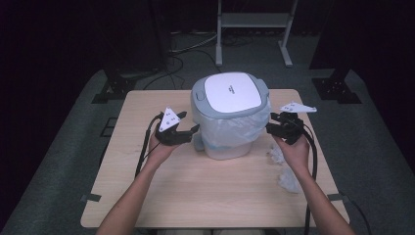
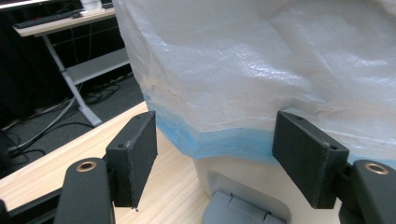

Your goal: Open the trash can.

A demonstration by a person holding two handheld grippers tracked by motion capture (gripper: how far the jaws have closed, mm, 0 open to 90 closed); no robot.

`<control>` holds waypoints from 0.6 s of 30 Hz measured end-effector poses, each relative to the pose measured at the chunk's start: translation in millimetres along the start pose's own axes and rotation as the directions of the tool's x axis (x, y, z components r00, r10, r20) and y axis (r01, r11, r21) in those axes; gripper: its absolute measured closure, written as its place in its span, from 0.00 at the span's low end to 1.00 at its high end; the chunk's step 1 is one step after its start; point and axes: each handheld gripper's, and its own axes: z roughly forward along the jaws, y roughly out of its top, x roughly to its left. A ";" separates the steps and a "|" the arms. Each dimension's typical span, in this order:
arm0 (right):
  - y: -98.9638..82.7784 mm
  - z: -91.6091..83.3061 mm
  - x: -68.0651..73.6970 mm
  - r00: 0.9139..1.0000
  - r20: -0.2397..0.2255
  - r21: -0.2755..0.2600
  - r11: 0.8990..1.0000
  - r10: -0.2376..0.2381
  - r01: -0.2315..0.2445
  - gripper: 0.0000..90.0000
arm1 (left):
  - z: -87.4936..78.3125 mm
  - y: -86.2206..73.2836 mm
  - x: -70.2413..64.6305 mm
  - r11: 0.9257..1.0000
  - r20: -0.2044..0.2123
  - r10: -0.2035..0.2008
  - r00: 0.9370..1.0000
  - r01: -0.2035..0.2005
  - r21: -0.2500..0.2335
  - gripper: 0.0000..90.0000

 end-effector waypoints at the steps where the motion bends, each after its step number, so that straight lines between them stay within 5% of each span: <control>1: -0.6 -0.7 -1.3 1.000 0.000 0.000 1.000 0.002 -0.002 0.55 | 1.3 0.4 -0.8 1.000 0.002 -0.002 1.000 0.002 -0.001 0.33; 7: -5.6 -8.8 -5.9 1.000 -0.002 -0.013 1.000 0.019 -0.019 0.54 | -0.5 -5.3 5.7 0.999 0.027 -0.038 0.999 0.039 -0.003 0.32; 18: -25.1 -17.5 1.0 1.000 -0.019 -0.005 1.000 0.025 -0.025 0.53 | 12.2 -13.5 35.4 0.998 -0.076 -0.048 0.996 0.050 0.028 0.32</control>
